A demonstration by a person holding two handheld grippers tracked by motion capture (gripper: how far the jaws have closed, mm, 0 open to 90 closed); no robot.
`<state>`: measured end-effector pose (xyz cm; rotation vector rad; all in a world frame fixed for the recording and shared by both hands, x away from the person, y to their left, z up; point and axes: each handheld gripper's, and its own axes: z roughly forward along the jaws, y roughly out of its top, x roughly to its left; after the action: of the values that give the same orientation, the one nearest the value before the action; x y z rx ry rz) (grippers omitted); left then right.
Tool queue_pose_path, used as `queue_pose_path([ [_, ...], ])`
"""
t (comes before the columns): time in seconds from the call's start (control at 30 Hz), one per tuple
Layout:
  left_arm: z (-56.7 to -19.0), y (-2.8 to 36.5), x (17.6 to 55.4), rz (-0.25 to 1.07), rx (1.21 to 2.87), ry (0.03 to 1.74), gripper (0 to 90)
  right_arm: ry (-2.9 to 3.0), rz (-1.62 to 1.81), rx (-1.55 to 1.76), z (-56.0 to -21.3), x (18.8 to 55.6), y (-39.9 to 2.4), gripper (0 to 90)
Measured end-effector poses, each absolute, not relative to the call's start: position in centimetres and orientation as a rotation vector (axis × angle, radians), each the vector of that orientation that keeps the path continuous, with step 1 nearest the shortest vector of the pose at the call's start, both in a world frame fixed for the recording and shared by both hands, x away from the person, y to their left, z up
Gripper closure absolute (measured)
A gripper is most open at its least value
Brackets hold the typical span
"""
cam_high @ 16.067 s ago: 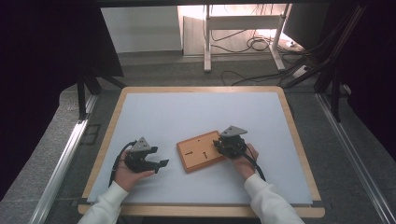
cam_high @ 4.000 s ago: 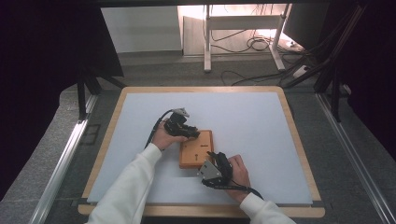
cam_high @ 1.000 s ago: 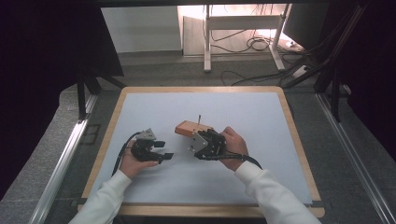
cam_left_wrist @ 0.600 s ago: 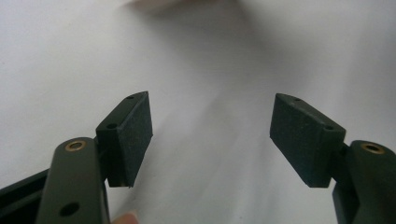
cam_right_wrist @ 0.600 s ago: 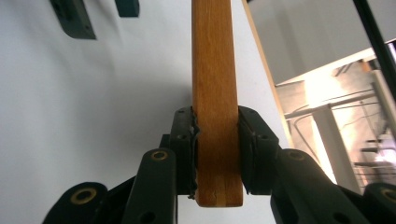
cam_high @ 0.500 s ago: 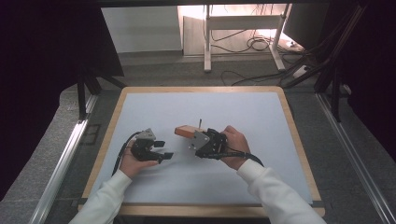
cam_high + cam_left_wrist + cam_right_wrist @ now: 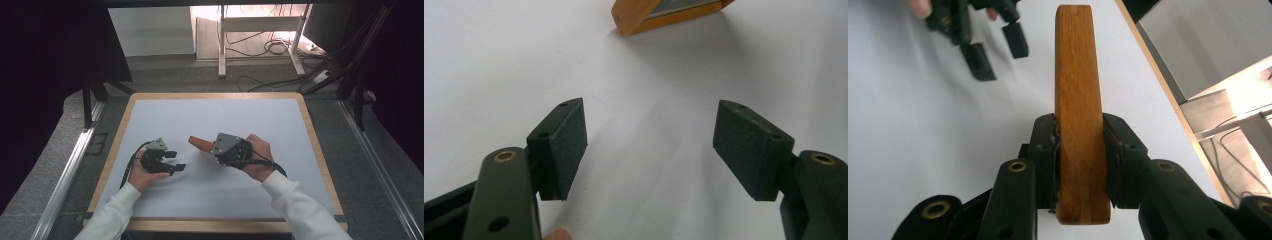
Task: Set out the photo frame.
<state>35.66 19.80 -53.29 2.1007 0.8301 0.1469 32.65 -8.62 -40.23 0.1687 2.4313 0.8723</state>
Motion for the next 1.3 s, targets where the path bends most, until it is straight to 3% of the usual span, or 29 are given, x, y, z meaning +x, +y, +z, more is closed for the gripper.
queue_pose_path([
  [0.5, -53.2, 19.4, 35.7, 0.156, 2.106, 0.827, 29.1, 2.402, 0.988, 0.378, -39.9, 37.3, -9.9, 66.6],
  [1.3, -53.0, 19.6, 35.6, 0.16, 2.092, 0.814, 28.7, 2.466, 1.054, 0.536, -41.1, 38.4, -10.8, 68.6],
])
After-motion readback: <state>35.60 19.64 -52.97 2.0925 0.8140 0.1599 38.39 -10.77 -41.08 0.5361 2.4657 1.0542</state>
